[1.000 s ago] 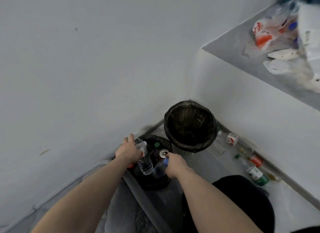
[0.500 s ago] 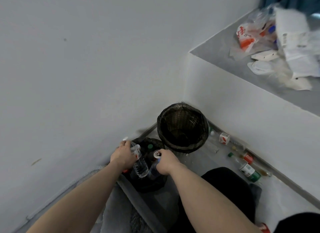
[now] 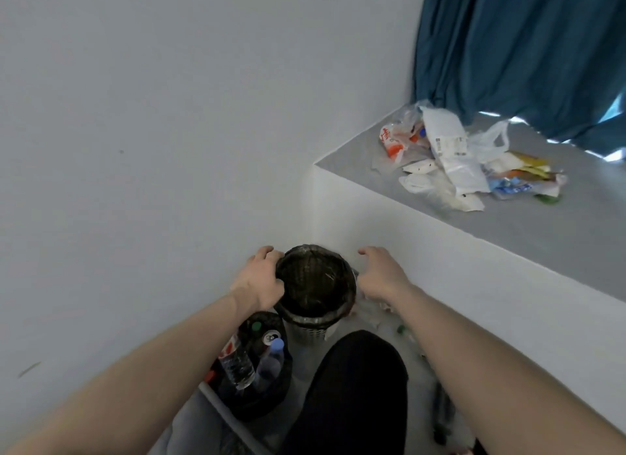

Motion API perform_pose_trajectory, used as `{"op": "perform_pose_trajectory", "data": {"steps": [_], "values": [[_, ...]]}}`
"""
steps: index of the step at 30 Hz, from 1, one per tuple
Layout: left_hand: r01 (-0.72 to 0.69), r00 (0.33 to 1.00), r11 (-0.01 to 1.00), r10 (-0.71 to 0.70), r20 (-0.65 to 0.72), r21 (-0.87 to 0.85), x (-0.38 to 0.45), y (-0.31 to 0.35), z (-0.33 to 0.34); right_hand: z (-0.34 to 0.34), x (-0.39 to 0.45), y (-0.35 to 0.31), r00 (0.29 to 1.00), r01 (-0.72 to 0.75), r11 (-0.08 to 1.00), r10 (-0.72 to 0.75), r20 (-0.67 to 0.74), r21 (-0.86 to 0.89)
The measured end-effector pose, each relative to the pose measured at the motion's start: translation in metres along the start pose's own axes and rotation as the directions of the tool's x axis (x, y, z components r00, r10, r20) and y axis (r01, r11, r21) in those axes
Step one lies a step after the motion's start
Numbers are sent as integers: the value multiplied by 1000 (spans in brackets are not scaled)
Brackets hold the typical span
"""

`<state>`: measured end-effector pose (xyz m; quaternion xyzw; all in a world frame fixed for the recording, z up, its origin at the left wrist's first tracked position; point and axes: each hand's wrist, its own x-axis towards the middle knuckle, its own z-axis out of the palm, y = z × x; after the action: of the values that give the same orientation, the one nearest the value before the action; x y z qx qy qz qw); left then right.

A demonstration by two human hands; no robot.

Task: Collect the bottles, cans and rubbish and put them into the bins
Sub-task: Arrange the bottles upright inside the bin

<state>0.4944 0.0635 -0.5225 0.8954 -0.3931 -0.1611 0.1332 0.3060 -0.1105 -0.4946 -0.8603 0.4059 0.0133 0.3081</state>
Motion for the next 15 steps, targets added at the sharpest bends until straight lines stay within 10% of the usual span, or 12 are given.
{"op": "perform_pose_trajectory", "data": {"steps": [15], "values": [[-352,936,916,341,89,190,13,199,12,-92,-86,165,969,-198,979,190,-160,-39]]}}
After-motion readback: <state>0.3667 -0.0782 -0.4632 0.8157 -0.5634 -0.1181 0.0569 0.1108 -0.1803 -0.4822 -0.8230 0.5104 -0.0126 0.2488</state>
